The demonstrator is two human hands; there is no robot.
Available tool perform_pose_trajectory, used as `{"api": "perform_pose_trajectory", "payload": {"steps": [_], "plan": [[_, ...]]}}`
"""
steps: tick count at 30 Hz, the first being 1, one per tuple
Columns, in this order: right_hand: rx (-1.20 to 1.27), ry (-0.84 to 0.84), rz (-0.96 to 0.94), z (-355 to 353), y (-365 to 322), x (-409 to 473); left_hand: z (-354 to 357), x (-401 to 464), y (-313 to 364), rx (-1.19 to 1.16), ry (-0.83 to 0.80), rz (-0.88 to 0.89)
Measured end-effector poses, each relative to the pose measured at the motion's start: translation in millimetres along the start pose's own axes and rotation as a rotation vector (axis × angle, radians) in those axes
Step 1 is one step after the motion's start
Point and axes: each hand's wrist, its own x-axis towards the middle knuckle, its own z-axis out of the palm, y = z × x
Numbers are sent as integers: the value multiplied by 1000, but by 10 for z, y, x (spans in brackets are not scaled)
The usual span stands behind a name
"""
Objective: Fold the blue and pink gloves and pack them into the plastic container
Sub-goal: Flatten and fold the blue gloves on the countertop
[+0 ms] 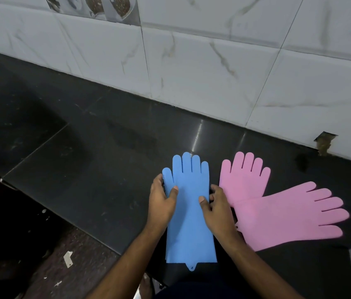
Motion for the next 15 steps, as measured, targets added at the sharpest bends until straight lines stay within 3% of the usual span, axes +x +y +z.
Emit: {"api": "perform_pose_trajectory", "payload": {"steps": [5,15], "plan": [[6,-40,-86,-95,105,-268,-140,-151,-90,292,-34,217],[-11,-163,-233,-285,314,-458,-282,-508,-379,213,-140,153]]}}
